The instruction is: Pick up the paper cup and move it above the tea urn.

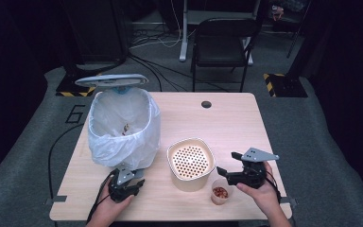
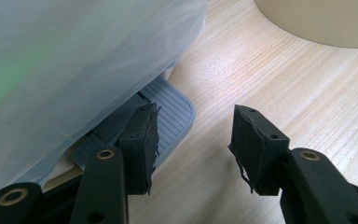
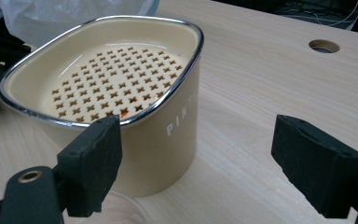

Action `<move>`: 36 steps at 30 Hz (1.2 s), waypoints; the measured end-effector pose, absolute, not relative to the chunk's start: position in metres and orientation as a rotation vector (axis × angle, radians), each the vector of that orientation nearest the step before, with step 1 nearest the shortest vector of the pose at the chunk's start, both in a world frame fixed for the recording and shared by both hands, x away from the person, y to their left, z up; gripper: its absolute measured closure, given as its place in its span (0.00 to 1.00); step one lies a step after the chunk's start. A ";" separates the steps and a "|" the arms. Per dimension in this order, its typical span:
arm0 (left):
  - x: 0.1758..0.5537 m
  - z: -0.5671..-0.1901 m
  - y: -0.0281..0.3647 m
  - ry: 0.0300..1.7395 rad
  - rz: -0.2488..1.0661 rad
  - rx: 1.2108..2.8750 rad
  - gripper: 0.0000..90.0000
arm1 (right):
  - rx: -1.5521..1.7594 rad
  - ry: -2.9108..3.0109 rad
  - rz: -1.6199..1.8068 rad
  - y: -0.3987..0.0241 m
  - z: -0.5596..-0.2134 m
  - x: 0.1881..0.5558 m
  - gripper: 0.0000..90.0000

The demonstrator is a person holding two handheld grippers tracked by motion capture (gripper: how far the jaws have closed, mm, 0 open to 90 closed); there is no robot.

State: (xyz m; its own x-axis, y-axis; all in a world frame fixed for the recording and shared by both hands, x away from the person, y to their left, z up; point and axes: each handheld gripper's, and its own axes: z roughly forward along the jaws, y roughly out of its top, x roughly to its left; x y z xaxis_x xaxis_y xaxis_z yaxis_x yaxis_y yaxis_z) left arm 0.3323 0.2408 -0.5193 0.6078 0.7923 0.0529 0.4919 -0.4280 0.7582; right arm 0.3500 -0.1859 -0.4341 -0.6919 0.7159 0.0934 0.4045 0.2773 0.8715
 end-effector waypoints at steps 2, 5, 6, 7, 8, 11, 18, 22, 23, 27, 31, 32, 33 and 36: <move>0.332 -0.519 0.241 1.009 0.531 2.107 0.57 | 1.015 2.247 1.393 -0.185 -0.437 0.347 0.18; 0.332 -0.519 0.241 1.009 0.532 2.107 0.57 | 0.988 2.270 1.402 -0.183 -0.441 0.343 0.18; 0.332 -0.519 0.241 1.009 0.532 2.108 0.57 | 0.981 2.278 1.405 -0.183 -0.442 0.342 0.18; 0.332 -0.519 0.241 1.010 0.532 2.107 0.57 | 0.984 2.285 1.405 -0.182 -0.443 0.340 0.18; 0.332 -0.519 0.241 1.010 0.532 2.107 0.57 | 0.977 2.290 1.410 -0.182 -0.443 0.339 0.18; 0.332 -0.520 0.240 1.012 0.534 2.103 0.57 | 0.946 2.306 1.424 -0.181 -0.444 0.336 0.18; 0.332 -0.520 0.240 1.009 0.534 2.103 0.57 | 0.910 2.335 1.445 -0.179 -0.444 0.327 0.16; 0.332 -0.519 0.240 1.011 0.539 2.109 0.57 | 0.889 2.360 1.447 -0.177 -0.448 0.323 0.16; 0.332 -0.519 0.240 1.009 0.535 2.112 0.57 | 0.888 2.368 1.452 -0.176 -0.449 0.321 0.16; 0.332 -0.519 0.240 1.008 0.535 2.117 0.56 | 0.859 2.395 1.430 -0.171 -0.452 0.318 0.16; 0.331 -0.519 0.240 1.012 0.535 2.113 0.56 | 0.847 2.424 1.416 -0.168 -0.456 0.315 0.16; 0.331 -0.519 0.240 1.012 0.534 2.113 0.56 | 0.834 2.426 1.419 -0.168 -0.458 0.316 0.16; 0.331 -0.519 0.240 1.012 0.534 2.113 0.56 | 0.834 2.431 1.415 -0.167 -0.460 0.315 0.16; 0.332 -0.519 0.240 1.008 0.535 2.116 0.56 | 0.838 2.443 1.395 -0.167 -0.467 0.315 0.16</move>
